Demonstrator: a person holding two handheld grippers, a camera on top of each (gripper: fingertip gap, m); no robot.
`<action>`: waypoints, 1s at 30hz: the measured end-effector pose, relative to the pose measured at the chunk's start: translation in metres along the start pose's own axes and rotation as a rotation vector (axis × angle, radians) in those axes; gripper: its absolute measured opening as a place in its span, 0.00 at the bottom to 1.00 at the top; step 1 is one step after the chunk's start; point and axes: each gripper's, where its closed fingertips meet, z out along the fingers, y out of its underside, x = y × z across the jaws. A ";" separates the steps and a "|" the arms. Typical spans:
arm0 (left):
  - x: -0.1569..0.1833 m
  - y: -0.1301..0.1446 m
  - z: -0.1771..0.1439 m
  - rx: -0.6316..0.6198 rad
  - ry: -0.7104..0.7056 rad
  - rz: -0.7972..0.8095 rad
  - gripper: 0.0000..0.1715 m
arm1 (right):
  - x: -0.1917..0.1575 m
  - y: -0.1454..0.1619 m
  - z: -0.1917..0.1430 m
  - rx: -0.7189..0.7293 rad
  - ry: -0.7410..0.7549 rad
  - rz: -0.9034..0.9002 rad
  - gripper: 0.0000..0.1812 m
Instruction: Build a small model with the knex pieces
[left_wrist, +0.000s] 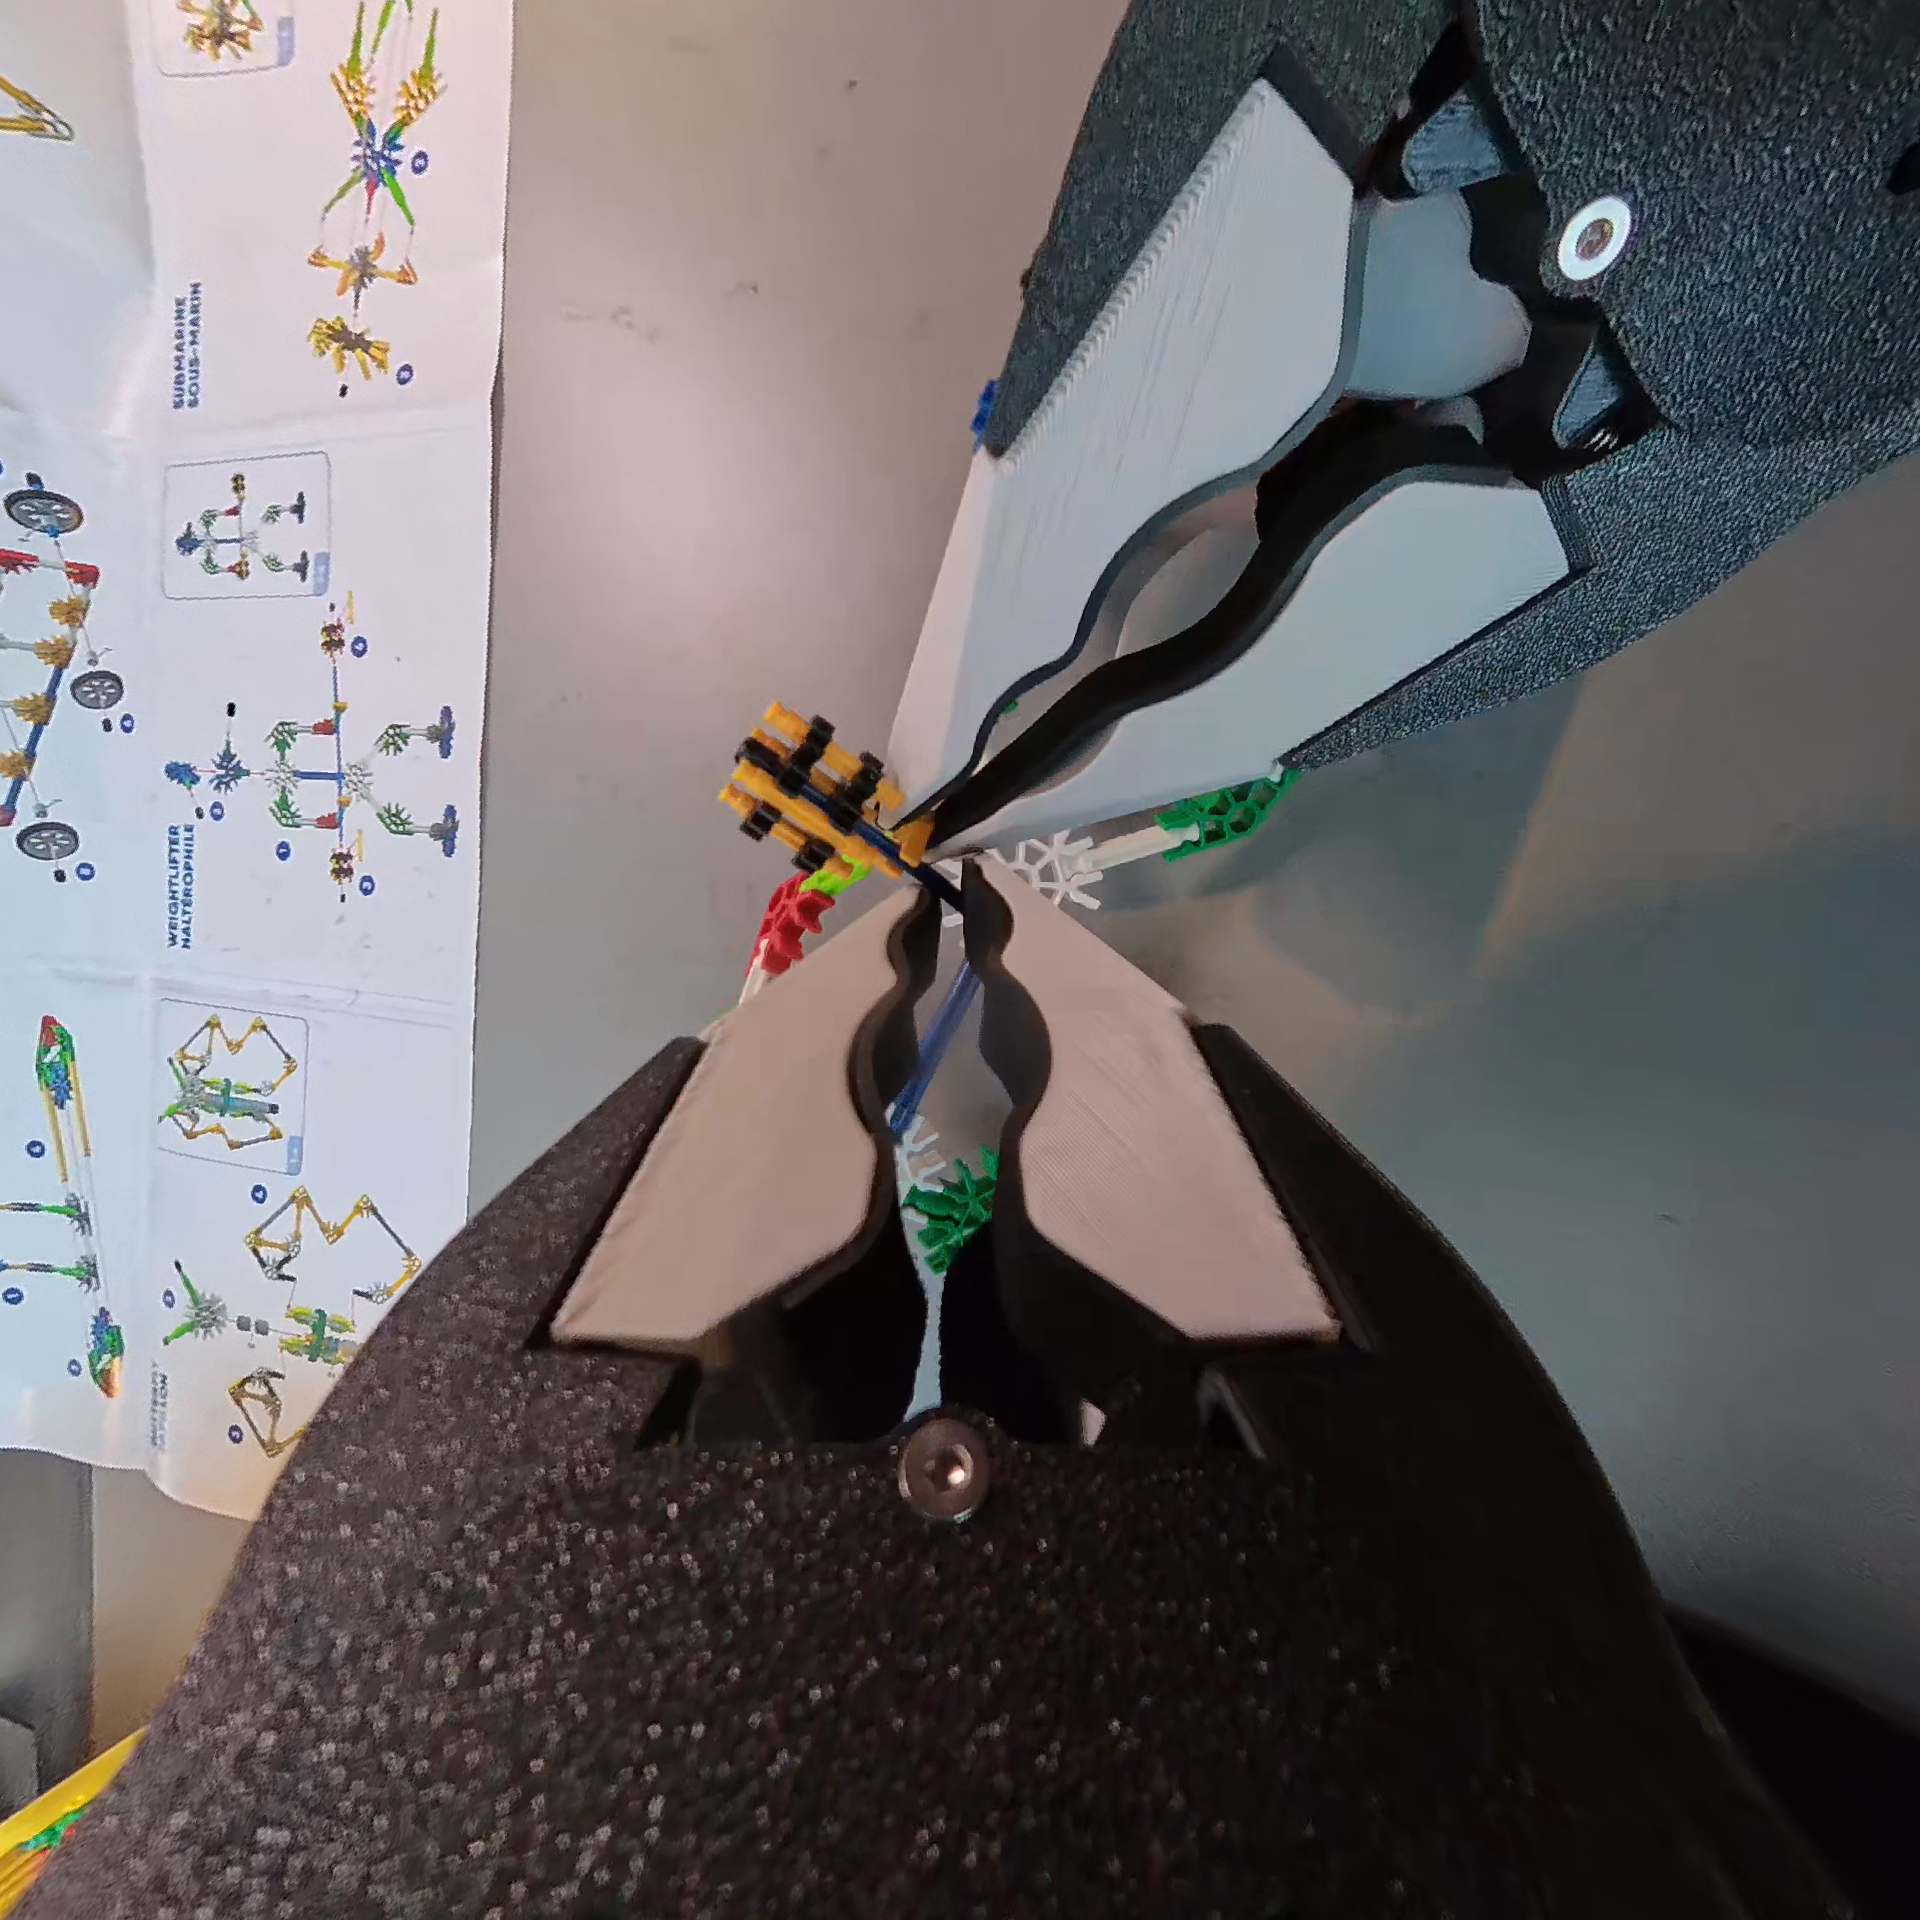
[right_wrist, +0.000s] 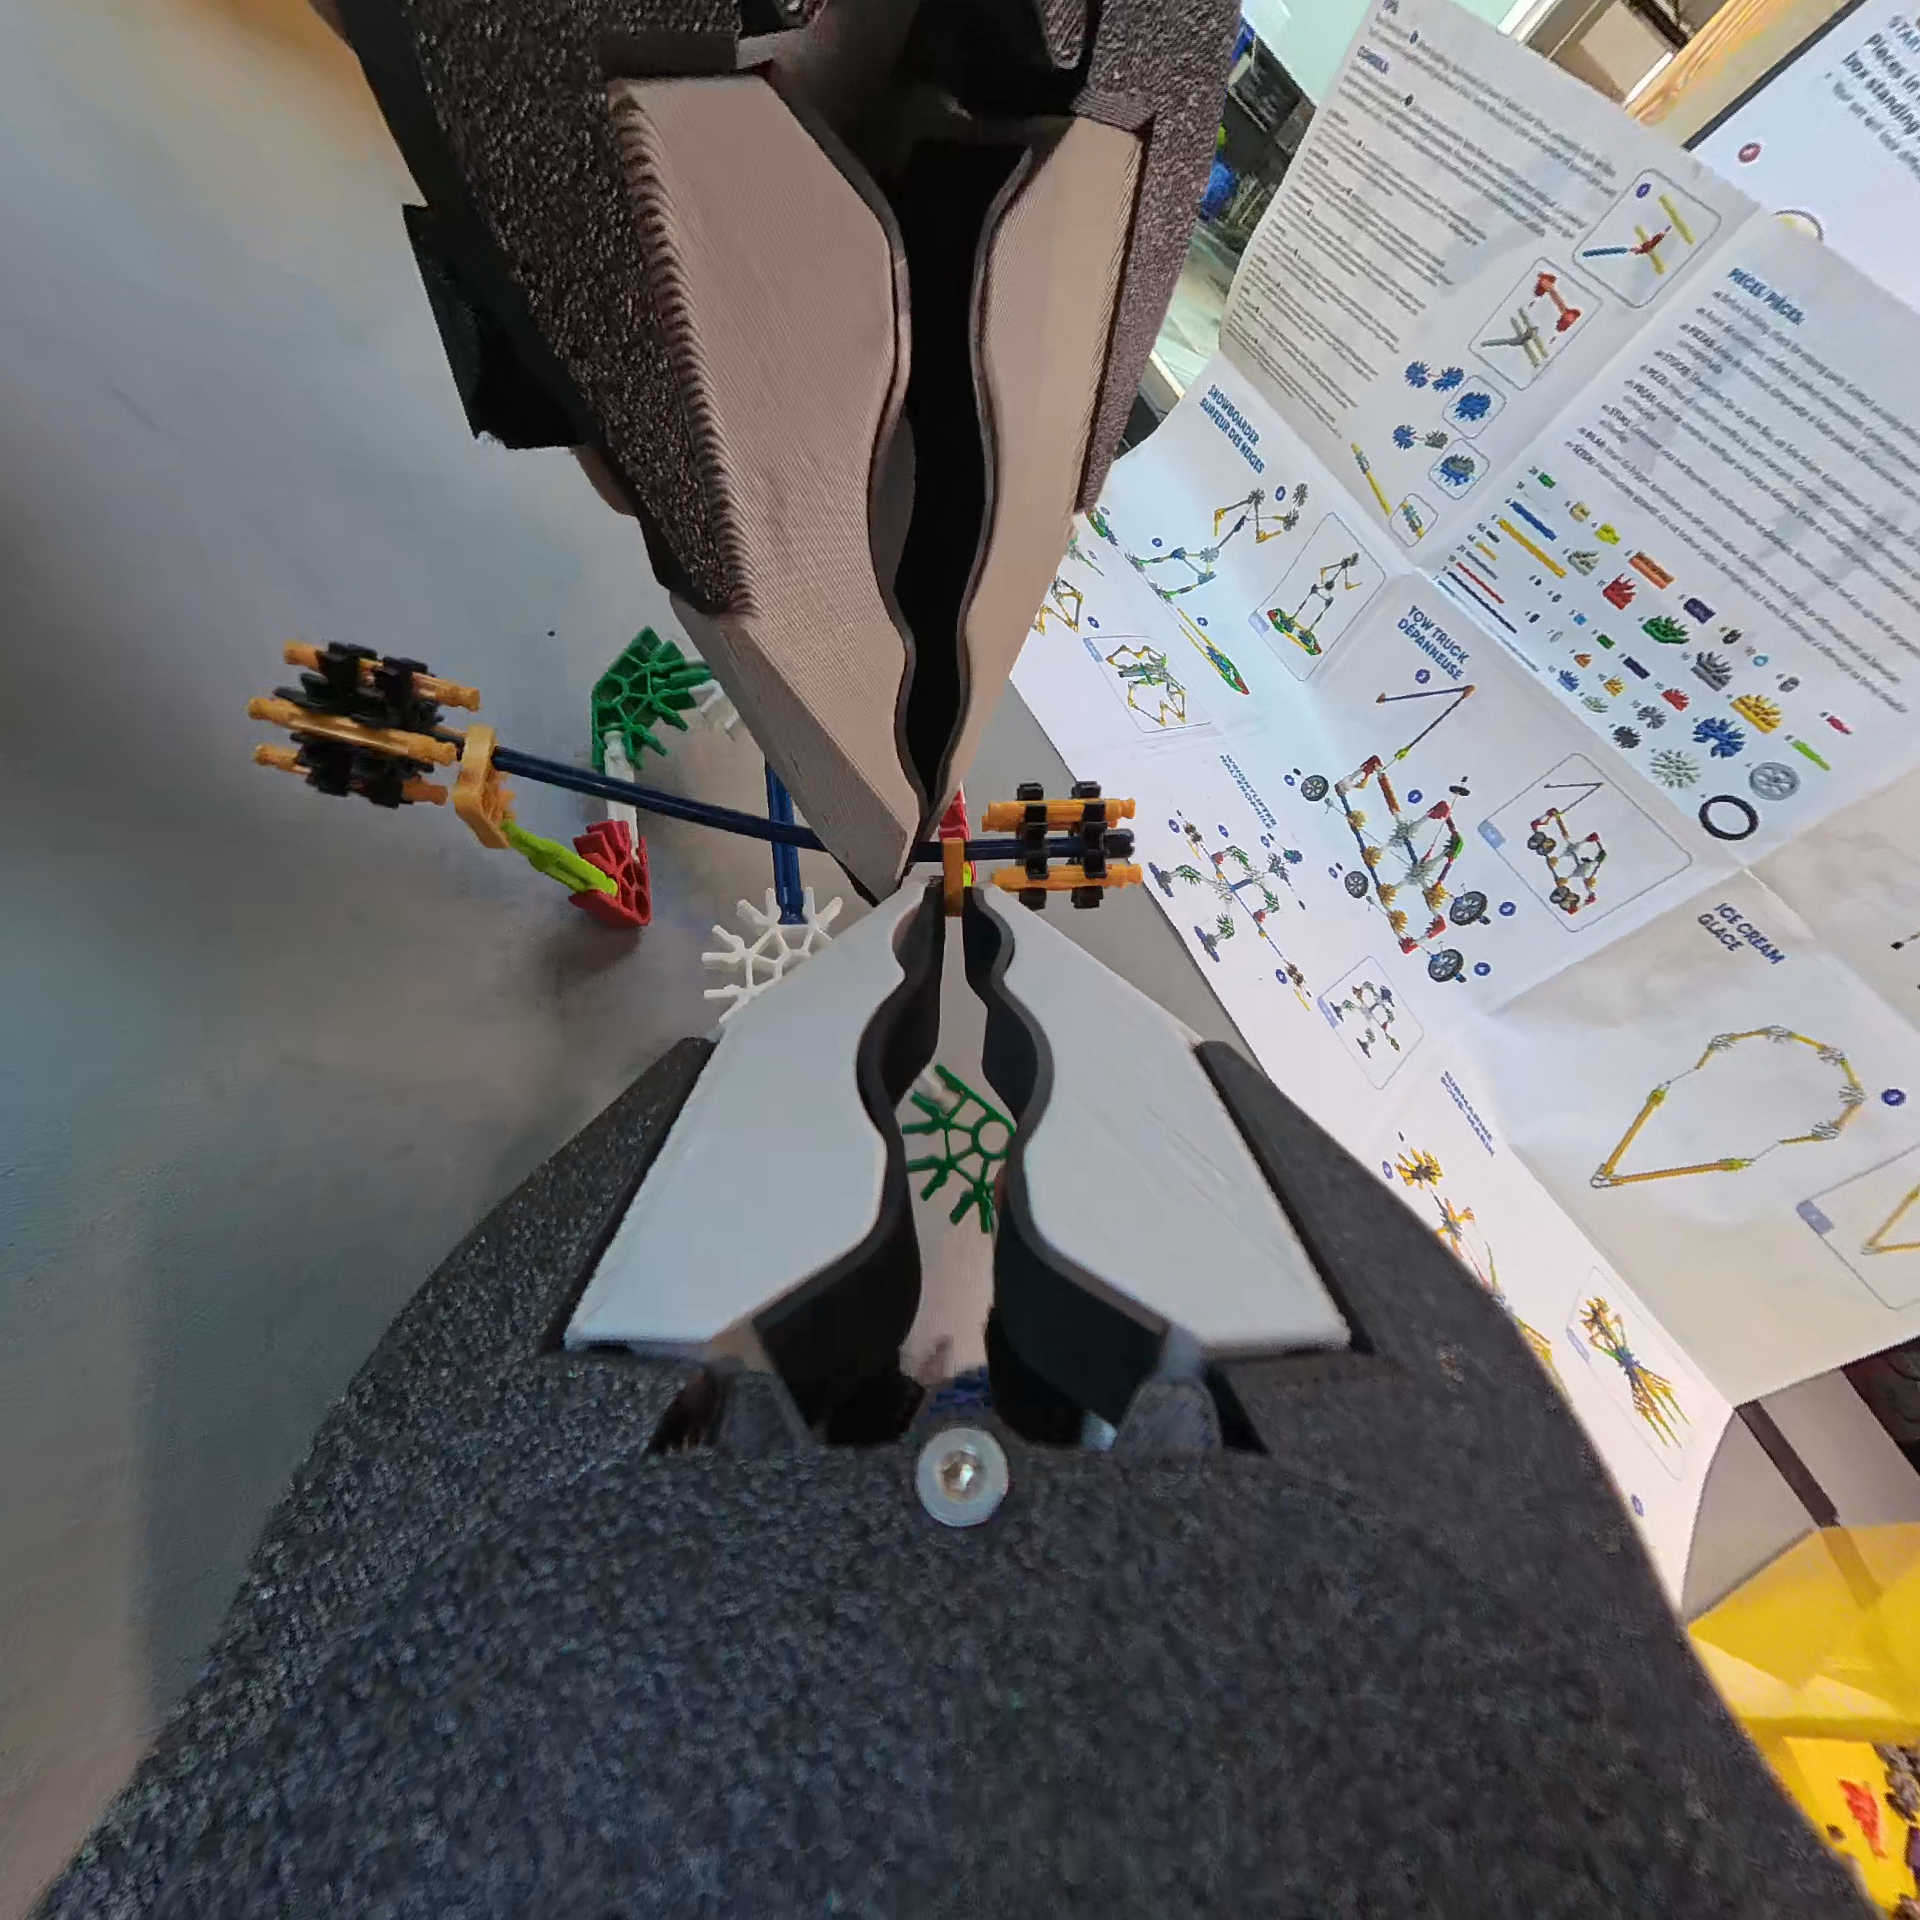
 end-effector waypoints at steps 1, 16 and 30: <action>0.001 -0.001 -0.001 0.006 0.010 -0.003 0.01 | 0.001 -0.002 -0.001 0.013 0.002 0.005 0.00; -0.008 -0.003 -0.035 0.305 0.192 -0.404 0.07 | 0.003 -0.006 -0.002 0.082 -0.057 0.065 0.01; -0.009 -0.002 -0.026 0.369 0.313 -0.624 0.02 | -0.008 -0.012 -0.001 0.114 -0.086 0.040 0.01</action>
